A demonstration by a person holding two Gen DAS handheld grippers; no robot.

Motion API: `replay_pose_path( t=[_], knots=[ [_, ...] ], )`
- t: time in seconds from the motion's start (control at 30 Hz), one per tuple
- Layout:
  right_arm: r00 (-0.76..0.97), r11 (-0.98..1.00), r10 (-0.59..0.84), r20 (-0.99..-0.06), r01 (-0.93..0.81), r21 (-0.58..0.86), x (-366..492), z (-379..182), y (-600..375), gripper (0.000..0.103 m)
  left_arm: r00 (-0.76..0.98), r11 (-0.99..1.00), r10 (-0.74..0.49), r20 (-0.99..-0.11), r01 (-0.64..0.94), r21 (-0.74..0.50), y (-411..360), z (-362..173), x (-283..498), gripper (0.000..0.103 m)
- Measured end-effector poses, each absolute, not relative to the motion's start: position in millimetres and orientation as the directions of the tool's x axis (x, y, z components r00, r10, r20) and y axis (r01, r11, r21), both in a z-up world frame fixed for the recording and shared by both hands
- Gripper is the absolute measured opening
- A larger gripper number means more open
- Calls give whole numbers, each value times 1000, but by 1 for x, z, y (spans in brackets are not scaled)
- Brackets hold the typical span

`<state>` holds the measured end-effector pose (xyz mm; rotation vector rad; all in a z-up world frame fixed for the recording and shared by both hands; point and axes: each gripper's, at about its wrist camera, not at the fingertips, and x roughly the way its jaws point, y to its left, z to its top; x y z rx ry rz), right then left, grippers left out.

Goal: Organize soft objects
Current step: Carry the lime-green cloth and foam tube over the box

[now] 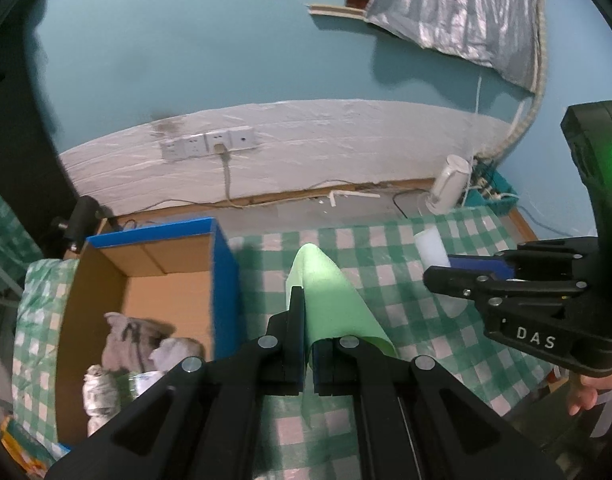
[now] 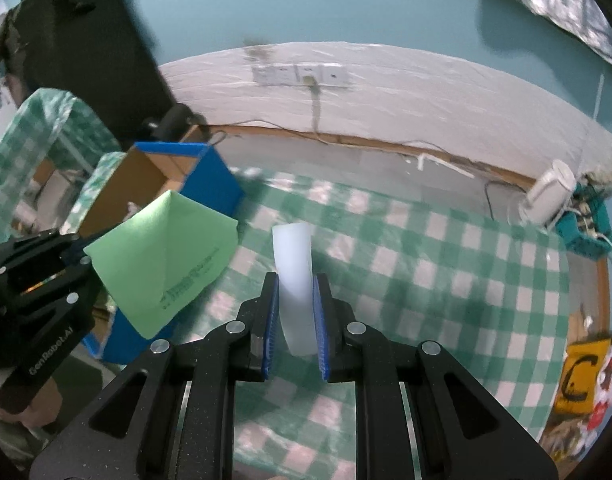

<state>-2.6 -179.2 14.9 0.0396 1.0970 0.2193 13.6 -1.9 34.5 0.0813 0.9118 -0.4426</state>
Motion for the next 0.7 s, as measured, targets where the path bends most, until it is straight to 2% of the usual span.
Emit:
replay_pose_path(
  t=[0.47, 0.7],
  knots=[
    [413, 938, 279, -867, -309, 155, 26, 29, -81, 15, 601, 951, -284, -747, 278, -138, 77, 48, 16, 3],
    [362, 911, 322, -875, -369, 183, 38, 21, -35, 15, 600, 968, -240, -763, 204, -144, 116, 35, 21, 3]
  ],
)
